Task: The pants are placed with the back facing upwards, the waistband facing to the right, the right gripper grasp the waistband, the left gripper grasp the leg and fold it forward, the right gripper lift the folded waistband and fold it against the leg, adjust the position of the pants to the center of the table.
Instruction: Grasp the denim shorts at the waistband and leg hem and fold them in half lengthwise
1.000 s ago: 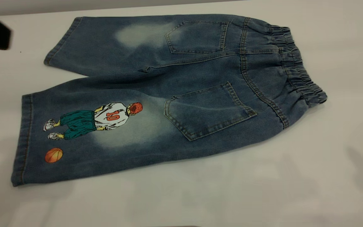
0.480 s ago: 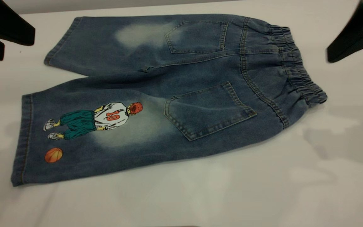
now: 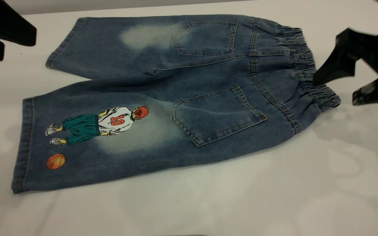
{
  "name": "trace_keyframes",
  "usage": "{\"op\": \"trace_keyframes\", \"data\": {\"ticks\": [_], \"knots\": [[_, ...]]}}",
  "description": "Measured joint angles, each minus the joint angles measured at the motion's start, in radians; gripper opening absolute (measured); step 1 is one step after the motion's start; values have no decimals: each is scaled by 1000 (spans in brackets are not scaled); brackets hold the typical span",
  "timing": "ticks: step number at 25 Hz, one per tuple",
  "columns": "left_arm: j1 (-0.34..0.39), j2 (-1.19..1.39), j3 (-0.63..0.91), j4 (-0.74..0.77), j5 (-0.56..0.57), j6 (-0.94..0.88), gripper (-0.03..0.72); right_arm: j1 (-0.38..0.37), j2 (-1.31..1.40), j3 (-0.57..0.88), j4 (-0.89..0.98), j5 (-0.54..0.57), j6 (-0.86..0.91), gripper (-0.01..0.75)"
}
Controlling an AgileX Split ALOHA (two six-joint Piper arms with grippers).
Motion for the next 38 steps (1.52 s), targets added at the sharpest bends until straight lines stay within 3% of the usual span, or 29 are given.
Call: {"op": "trace_keyframes", "data": {"ticks": [12,16,19,25,27,32,38], "knots": [[0,0,0,0,-1,0,514,0,167,-101,29,9,-38,586],[0,0,0,0,-1,0,514,0,176,-117,30,14,-39,555],[0,0,0,0,-1,0,514,0,183,-119,30,17,-41,462],[0,0,0,0,-1,0,514,-1,185,-119,30,41,-52,115],[0,0,0,17,15,-9,514,-1,185,-119,30,49,-54,49],[10,0,0,268,134,-260,514,-1,185,-120,22,52,-57,36],[10,0,0,739,229,-790,514,-1,185,-123,14,53,-59,36]]}}
